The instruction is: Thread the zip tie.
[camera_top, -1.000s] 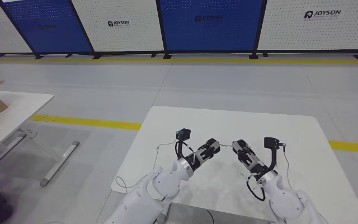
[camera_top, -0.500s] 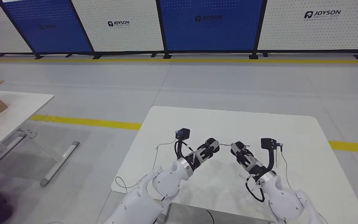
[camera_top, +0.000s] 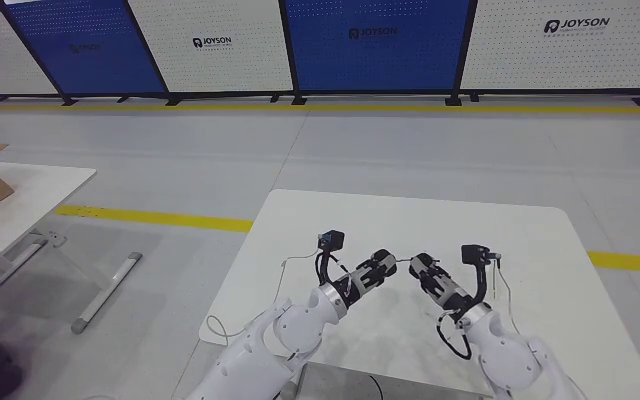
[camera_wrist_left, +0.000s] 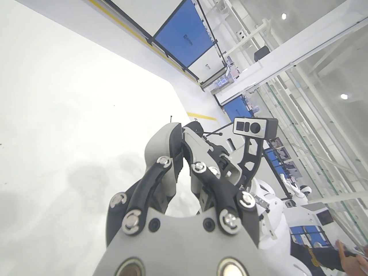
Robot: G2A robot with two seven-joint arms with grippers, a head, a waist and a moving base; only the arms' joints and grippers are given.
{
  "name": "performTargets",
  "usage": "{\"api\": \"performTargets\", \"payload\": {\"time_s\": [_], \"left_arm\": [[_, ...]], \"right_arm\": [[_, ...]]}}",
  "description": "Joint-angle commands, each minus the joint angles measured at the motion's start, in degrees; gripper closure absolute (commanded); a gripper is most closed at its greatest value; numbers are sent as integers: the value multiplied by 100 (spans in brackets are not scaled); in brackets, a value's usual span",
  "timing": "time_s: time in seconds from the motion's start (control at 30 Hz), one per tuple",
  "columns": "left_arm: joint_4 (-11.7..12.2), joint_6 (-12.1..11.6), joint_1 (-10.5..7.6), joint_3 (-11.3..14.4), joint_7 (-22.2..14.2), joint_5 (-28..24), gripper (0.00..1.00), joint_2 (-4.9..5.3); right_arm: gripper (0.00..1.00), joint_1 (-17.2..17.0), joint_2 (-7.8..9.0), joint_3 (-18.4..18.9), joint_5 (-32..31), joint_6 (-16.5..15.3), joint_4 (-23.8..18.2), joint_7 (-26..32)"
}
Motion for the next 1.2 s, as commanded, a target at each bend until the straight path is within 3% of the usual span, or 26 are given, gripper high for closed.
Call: {"api": "performTargets", "payload": {"time_s": [0.0, 0.17, 0.2, 0.37, 0.4, 0.43, 0.47, 0.53, 0.63, 0.67, 1.03, 1.1, 1.13, 1.17], "left_arm": [[7, -5, 4, -6, -3, 18, 100, 1], [20, 25, -4, -6, -12, 19, 100, -3], [22, 24, -10, -1, -34, 23, 95, -3], [58, 34, -32, 32, 9, 107, 100, -11], [63, 40, -32, 36, 35, 107, 96, -15], [65, 44, -34, 42, 49, 110, 89, -17], [69, 48, -37, 48, 58, 112, 74, -20], [74, 59, -44, 53, 59, 130, 62, -22], [72, 70, -47, 60, 56, 147, 2, -25], [71, 72, -47, 63, 58, 151, 0, -26], [114, 243, -58, 223, 330, 592, 2, -59], [147, 254, -85, 268, 344, 613, 22, -73], [164, 259, -101, 287, 358, 618, 39, -80], [177, 263, -112, 300, 366, 623, 44, -86]], "right_arm": [[100, 25, -3, -17, -4, 21, 15, 24], [100, 32, -6, -18, 19, 12, 35, 8], [100, 29, -6, -13, 19, 8, 33, 0], [100, 9, -3, 7, 9, 16, 20, -28], [100, 6, -3, 11, 8, 20, 18, -32], [100, 4, -3, 14, 8, 22, 17, -34], [100, 1, -2, 17, 4, 23, 13, -36], [100, -4, -1, 22, -7, 26, 9, -37], [100, -15, 0, 35, -7, 30, 3, -45], [100, -18, 1, 39, -5, 30, 0, -47], [100, -41, -12, 65, 145, 168, -11, -94], [100, -30, -12, 63, 153, 151, -9, -81], [100, -27, -12, 62, 150, 138, -12, -74], [100, -27, -11, 60, 141, 126, -19, -69]]}}
